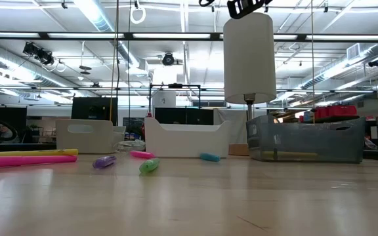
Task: Pick & Place Markers
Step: Put the left pink pen into the black transparent bin
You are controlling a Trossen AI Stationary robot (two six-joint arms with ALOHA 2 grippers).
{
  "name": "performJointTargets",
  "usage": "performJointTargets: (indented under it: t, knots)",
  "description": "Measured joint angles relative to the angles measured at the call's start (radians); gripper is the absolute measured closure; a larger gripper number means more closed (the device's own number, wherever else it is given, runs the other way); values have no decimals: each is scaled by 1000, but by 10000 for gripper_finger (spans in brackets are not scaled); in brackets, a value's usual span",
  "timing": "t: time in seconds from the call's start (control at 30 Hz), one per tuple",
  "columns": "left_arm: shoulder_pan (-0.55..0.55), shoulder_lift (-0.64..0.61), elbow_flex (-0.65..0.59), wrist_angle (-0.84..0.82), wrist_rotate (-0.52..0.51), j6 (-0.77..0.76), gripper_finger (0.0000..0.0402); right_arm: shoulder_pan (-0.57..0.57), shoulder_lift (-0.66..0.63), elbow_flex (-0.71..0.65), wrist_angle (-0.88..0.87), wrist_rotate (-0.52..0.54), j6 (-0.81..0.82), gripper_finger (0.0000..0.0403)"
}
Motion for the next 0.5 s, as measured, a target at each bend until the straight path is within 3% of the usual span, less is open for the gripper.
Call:
performJointTargets:
  t: [0.23,0.5]
  knots:
    - [-86,-9,0,-57,-38,-114,332,-7,-1,1,-44,-12,32,389]
    - [-101,-15,0,-195,-66,-317,331,-54,-2,1,-331,-18,-136,389]
